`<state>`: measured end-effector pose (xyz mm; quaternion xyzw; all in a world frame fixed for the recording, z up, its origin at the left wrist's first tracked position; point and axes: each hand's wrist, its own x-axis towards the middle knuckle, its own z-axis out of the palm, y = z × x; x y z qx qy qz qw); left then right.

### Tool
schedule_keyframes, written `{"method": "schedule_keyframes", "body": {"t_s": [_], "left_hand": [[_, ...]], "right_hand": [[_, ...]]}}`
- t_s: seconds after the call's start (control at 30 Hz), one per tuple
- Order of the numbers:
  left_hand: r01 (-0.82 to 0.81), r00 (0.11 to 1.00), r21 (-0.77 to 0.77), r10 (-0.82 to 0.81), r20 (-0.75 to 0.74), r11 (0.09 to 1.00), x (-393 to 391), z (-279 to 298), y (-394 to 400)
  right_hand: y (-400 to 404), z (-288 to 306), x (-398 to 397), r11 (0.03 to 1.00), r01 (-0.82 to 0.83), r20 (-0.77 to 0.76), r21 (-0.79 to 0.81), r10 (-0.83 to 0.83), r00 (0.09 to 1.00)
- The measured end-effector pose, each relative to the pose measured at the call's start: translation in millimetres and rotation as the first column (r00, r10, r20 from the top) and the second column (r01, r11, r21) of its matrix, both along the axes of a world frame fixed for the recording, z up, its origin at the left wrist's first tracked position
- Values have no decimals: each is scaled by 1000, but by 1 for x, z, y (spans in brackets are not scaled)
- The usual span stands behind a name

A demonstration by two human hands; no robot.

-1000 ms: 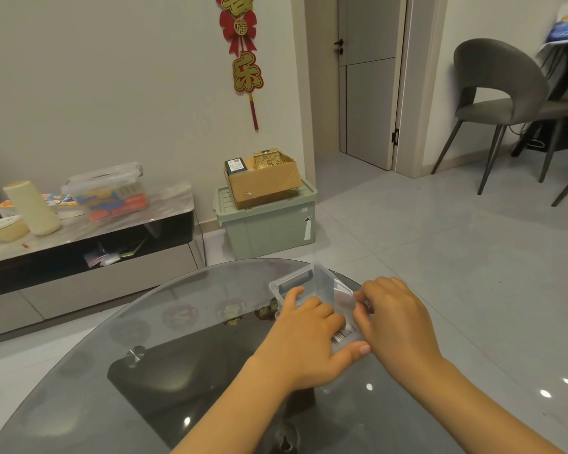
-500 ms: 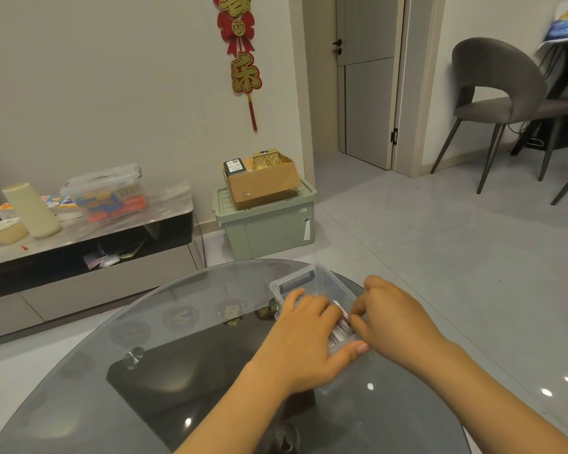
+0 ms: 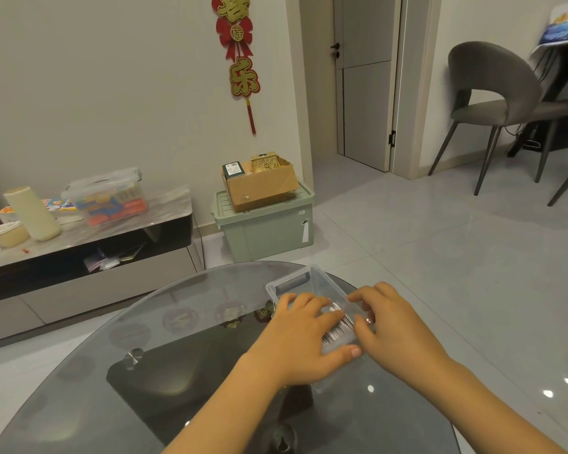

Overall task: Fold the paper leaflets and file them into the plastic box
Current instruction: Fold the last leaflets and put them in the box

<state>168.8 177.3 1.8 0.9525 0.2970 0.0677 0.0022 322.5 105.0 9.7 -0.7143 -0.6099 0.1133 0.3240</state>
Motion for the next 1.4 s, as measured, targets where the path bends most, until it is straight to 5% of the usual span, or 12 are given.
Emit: {"method": "schedule_keyframes", "body": {"t_s": [0.23,0.43,0.63,0.77,1.0,1.17,1.4], "left_hand": [[22,990,-63,-14,137,998,-20,9,-11],[47,999,120,-45,-15,992,-37,12,-19],[48,992,338,-84,95,940,-51,22,-29],[-130,988,329,93,126,935,-72,27,-41],[-384,923,275,372,95,882,-106,14,-69],[-546,827,152,559,-63,824,-108,12,-81],[-666,744,123,668,32,736,-110,-3,-77]], "right_hand": [[1,-6,5,980,86,-54,-178,-97,994],[11,-4,3,975,95,-89,-200,-114,989],[13,11,-14,997,76,-249,-11,-76,966],[13,20,-34,999,-49,-407,7,48,912],[-3,-2,-78,919,-154,125,-362,212,969],[-6,-17,-93,914,-115,297,-390,243,923],[-2,-32,-93,948,-86,401,-306,210,892]]}}
